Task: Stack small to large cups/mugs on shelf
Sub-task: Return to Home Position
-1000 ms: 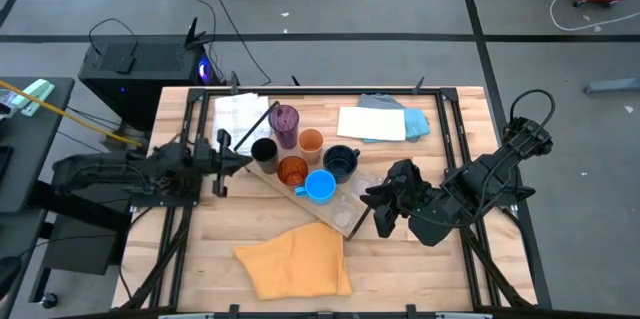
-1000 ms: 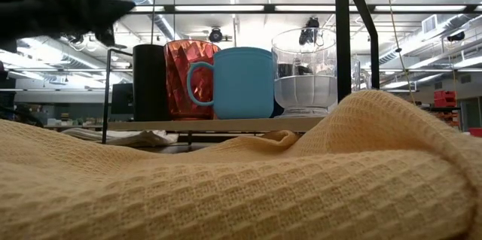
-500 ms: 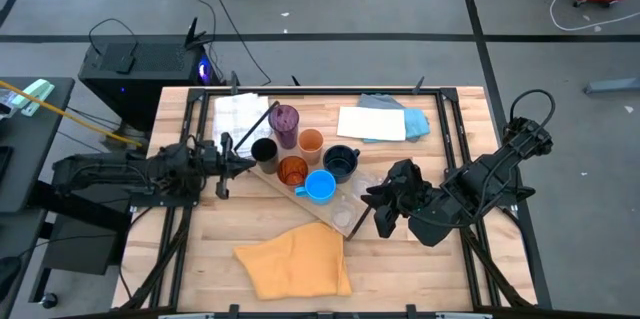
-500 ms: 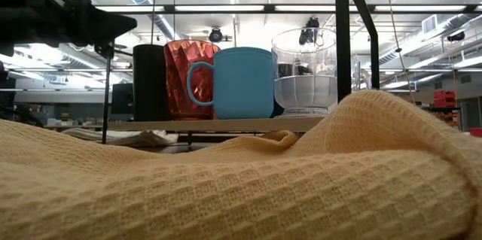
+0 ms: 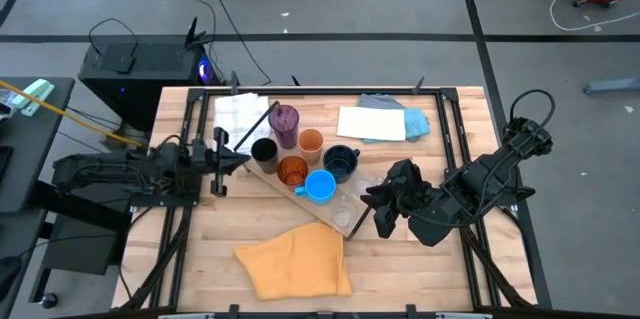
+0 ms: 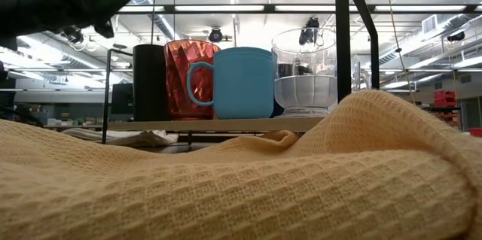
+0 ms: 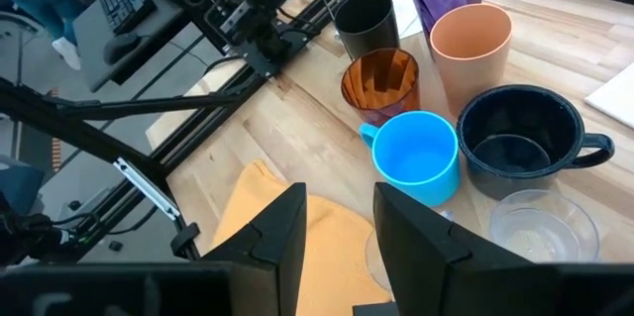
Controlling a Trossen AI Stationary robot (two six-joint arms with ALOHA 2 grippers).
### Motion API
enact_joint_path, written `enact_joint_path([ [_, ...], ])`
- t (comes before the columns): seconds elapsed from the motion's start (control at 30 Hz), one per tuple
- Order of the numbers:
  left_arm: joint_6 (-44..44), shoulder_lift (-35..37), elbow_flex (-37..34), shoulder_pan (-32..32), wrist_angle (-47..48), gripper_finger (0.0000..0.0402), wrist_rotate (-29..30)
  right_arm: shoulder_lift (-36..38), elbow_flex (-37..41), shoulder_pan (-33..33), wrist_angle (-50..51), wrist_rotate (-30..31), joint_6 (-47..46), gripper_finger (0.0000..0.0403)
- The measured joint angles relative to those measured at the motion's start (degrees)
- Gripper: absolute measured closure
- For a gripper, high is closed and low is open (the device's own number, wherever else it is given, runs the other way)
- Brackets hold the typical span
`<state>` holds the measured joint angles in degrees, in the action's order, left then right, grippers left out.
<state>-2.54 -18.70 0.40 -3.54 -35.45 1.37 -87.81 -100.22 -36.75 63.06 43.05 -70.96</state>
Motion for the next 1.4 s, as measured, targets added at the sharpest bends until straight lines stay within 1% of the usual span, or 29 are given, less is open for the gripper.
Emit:
enact_joint_path([
  [0.1,1.18,-0.05,0.0,-0.14,3.29,0.0398,-2.99,0.0,0.0,0.0,0.0,0.0,0.03,0.0276],
  [0.17,1.34,0.08,0.0,-0.12,1.24,0.0397,-4.87,0.0,0.0,0.0,0.0,0.0,0.21,0.0276],
  [0.3,-1.01,2.09,-0.02,-0.14,-4.76,0.0399,-5.49,0.0,0.0,0.0,0.05,0.0,0.81,0.0276],
  [0.43,-2.97,6.3,0.22,-0.14,-5.24,0.0398,-5.51,0.0,0.0,0.0,0.09,0.0,0.7,0.0277],
  [0.53,-3.4,9.15,2.0,-0.14,1.44,0.0399,-5.63,0.0,0.0,-0.02,0.09,0.0,0.68,0.0276],
  [0.63,-3.85,11.86,5.45,-0.14,10.36,0.0399,-5.73,0.0,0.0,-0.02,0.13,0.0,0.91,0.0276],
  [0.7,-4.12,13.39,7.56,-0.14,16.8,0.0399,-6.61,0.0,0.0,-0.02,0.21,0.0,1.0,0.0276],
  [0.73,-4.12,14.05,8.27,-0.14,18.25,0.0399,-7.32,0.0,0.0,-0.02,0.31,0.0,1.06,0.0276],
  [0.8,-3.68,15.67,8.32,-0.13,18.21,0.0399,-7.85,0.0,0.0,-0.02,0.42,0.0,1.07,0.0276],
  [0.87,-2.67,17.53,6.67,-0.12,17.32,0.0399,-7.88,0.0,0.0,-0.02,0.42,0.0,1.08,0.0276],
  [0.9,-2.33,18.35,5.4,-0.14,15.9,0.0399,-7.85,0.0,0.0,-0.02,0.42,0.0,1.07,0.0276],
  [1.03,-1.3,18.28,0.4,-0.14,4.66,0.0399,-6.99,0.0,0.02,-0.02,0.4,0.01,0.47,0.0276],
  [1.13,-1.25,18.46,0.11,-0.14,4.67,0.04,-6.16,0.0,0.02,-0.02,0.35,-0.01,0.07,0.0276],
  [1.2,-1.55,18.41,0.11,-0.14,6.95,0.04,-6.23,0.0,0.02,-0.02,0.35,0.0,-0.25,0.0277],
  [1.4,2.77,18.36,0.11,-0.12,23.0,0.04,-5.88,0.0,0.02,-0.02,0.33,0.17,0.01,0.0276],
])
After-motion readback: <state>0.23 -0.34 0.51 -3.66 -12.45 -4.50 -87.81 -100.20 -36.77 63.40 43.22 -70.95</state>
